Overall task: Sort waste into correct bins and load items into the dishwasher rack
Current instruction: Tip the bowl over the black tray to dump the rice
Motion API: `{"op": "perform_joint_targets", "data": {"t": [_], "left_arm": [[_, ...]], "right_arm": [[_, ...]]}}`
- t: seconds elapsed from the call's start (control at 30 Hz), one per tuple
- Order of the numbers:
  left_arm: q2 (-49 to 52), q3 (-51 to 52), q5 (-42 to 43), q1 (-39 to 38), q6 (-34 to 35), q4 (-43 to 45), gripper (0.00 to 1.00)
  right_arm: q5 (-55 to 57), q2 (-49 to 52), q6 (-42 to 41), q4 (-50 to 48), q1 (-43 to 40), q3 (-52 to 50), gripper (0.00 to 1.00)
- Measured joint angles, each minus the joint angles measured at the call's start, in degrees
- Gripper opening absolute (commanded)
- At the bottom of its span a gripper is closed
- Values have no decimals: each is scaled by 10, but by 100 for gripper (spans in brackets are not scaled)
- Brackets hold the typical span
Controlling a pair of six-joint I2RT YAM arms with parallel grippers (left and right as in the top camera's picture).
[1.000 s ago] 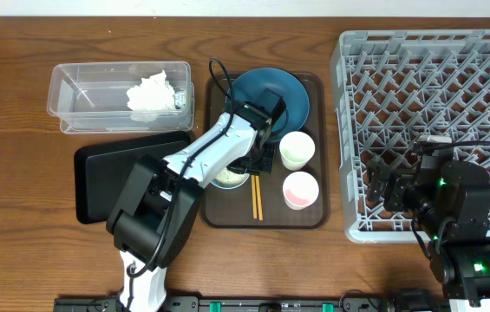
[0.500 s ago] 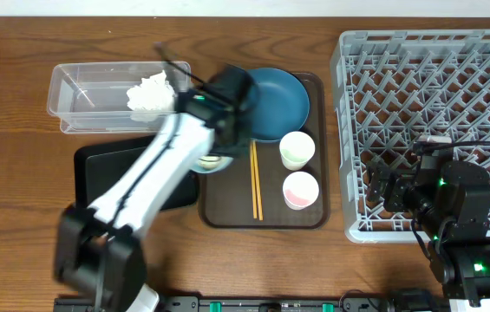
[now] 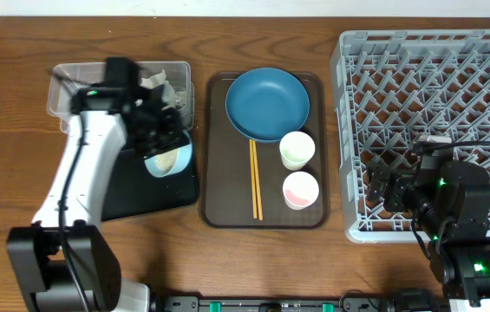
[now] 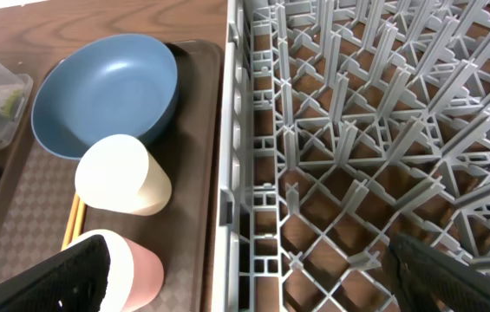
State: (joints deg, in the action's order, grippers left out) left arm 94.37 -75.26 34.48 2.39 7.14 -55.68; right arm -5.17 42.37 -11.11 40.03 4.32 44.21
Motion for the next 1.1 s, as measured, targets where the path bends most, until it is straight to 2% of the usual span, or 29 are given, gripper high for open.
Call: {"op": "perform_joint_targets", "data": {"t": [0.3,0.5,0.73,0.97,1.1], "left_arm": [[0,100,238,169,-134,23,6],[14,163,366,244,-177,43,6],[65,185,474,285,-185,43,6],[78,185,525,289,-144,42,6],[78,185,534,289,-96,42,6]], "right_arm": [[0,0,0,0,0,0,99],[0,0,0,0,0,0,99],[0,0,0,0,0,0,99],[0,0,0,0,0,0,99],[0,0,0,0,0,0,99]]}}
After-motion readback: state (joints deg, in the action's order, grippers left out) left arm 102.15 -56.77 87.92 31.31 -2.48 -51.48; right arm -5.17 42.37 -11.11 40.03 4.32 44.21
